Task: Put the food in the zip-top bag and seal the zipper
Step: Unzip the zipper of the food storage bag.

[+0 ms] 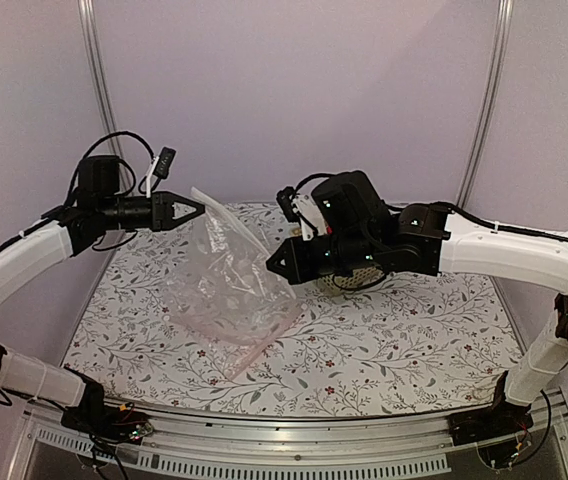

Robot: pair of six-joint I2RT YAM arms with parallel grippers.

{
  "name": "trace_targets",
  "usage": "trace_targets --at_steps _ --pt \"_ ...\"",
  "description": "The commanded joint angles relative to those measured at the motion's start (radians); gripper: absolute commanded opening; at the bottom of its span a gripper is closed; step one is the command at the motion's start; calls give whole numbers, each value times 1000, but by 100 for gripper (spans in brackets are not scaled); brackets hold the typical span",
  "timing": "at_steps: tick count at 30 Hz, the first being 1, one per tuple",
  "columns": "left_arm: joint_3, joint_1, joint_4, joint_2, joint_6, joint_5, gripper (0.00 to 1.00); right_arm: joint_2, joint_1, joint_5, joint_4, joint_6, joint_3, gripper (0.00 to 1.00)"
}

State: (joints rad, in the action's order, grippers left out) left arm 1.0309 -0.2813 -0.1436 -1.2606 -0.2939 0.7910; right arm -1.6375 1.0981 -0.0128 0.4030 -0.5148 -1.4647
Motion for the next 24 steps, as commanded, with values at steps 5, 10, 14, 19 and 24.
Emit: trace_targets --at_steps 5,10,14,19,24 --pt "-18 54 36 34 -14 -60 0 4 0 5 54 7 23 0" --pt "-21 69 38 37 -20 -67 0 2 -1 6 57 7 23 0" --pt "-22 79 39 42 -23 -74 0 2 0 6 58 7 23 0" --pt "-26 94 38 52 -25 -92 0 2 -1 5 60 8 24 0" --pt "-29 107 36 60 -25 -104 0 -1 -1 5 62 8 24 0"
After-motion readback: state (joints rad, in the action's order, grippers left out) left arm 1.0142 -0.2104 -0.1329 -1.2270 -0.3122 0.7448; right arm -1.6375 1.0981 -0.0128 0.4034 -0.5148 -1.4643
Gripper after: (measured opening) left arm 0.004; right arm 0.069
